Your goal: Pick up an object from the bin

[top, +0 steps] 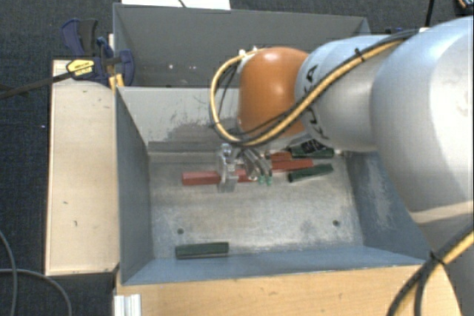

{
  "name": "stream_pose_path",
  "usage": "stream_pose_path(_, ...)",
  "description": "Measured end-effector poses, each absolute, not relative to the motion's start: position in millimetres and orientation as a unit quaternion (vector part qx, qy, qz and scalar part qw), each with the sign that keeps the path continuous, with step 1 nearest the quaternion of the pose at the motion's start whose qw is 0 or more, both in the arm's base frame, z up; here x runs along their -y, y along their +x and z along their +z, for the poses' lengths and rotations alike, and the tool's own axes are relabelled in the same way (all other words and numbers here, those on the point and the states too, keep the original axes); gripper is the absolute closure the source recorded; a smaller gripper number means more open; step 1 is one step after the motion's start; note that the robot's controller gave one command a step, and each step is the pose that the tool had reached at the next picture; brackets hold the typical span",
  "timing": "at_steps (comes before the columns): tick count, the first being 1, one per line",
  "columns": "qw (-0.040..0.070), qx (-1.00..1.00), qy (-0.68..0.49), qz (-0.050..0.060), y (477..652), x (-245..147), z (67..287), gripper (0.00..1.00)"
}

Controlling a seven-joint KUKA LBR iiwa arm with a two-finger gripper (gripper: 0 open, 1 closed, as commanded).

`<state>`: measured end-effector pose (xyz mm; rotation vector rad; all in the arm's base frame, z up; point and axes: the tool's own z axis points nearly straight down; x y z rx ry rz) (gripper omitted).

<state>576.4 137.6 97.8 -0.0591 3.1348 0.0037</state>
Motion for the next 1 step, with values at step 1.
stream_pose_path(1, 0.005, -1.000, -0.018, 0.002, 578.8, -138.0, 170.9, 1.00)
